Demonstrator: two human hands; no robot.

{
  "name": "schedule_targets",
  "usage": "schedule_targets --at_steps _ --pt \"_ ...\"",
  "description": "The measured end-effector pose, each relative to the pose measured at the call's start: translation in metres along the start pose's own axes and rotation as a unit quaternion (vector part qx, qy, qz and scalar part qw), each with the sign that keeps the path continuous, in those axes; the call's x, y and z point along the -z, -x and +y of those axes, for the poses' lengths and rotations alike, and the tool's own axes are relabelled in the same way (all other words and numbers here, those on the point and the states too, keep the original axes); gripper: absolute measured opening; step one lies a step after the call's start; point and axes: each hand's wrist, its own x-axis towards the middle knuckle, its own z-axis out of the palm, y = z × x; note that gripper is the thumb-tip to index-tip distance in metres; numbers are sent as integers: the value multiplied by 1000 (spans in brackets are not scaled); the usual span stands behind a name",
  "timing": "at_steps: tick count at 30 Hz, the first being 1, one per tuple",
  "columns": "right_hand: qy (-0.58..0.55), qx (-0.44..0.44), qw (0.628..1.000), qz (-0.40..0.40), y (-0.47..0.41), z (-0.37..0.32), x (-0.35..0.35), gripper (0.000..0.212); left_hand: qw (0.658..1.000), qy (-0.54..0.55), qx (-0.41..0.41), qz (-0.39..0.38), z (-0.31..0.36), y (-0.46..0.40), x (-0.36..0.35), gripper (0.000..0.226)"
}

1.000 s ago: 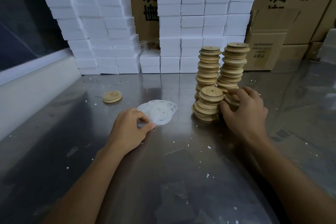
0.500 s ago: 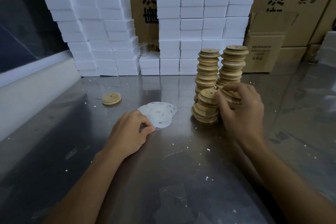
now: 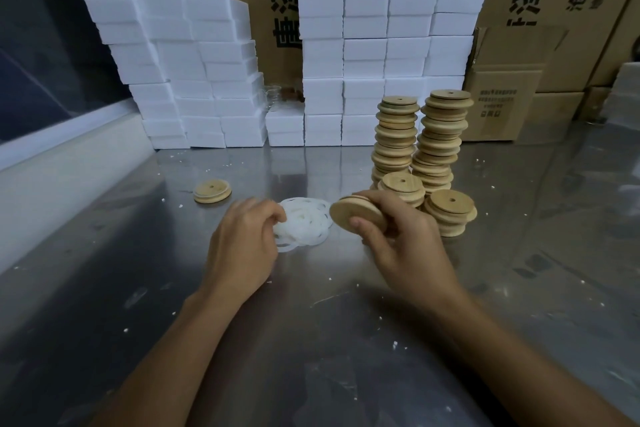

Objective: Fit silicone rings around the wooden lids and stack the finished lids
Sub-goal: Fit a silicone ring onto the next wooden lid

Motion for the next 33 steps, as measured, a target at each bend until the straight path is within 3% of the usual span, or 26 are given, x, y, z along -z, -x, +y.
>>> schedule_targets --at_steps 4,7,11,15,19,23,26,28,30,33 --pt "-30 -29 999 -12 3 0 -5 19 996 80 -12 38 10 1 -3 28" --pt "-63 -41 997 1 4 -1 -8 24 976 202 75 42 22 1 -3 31" --pt "-89 -39 995 13 5 -3 -9 31 900 392 191 10 30 0 -3 31" --pt "-88 -64 994 19 4 1 -9 35 837 492 241 13 30 -2 1 27" --pt "-109 -105 987 54 6 -2 -13 41 743 616 262 8 29 -5 6 15" --pt "-164 -165 970 76 1 -5 -8 25 702 666 253 -26 31 -5 7 18" --pt "-229 -217 945 81 -1 -8 -3 22 693 672 257 -52 34 -3 6 19" --pt "-249 -228 937 86 -2 -12 -2 22 705 656 259 -72 35 -1 4 19" --pt "-253 -226 937 84 -2 -15 -3 32 722 636 259 -90 34 1 2 19" --pt "-242 -212 944 67 1 -19 -8 28 730 624 257 -109 34 3 1 22"
